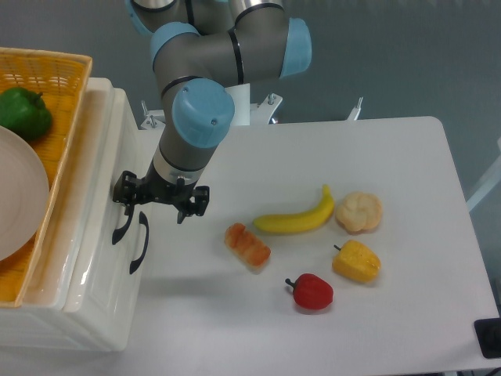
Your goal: Slide the top white drawer open
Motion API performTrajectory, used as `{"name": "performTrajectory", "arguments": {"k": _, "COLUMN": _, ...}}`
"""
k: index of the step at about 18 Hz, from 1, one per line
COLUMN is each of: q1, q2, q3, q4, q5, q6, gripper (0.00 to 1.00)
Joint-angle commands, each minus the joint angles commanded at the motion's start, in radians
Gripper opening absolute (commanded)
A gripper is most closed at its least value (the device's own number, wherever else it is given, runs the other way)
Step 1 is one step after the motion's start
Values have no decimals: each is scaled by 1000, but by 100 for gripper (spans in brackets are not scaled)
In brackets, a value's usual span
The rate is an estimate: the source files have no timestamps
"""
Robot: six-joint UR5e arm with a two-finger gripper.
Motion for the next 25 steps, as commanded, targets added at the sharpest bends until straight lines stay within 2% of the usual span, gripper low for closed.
{"name": "performTrajectory", "arguments": {"k": 17, "q1": 12, "q2": -3, "q3": 8, "q4": 3, "q5": 34, "q6": 48, "gripper": 100}}
{"name": "performTrajectory", "arguments": {"k": 25, "q1": 58, "q2": -3, "q3": 9, "q4": 3, "q5": 34, "q6": 74, "gripper": 100}}
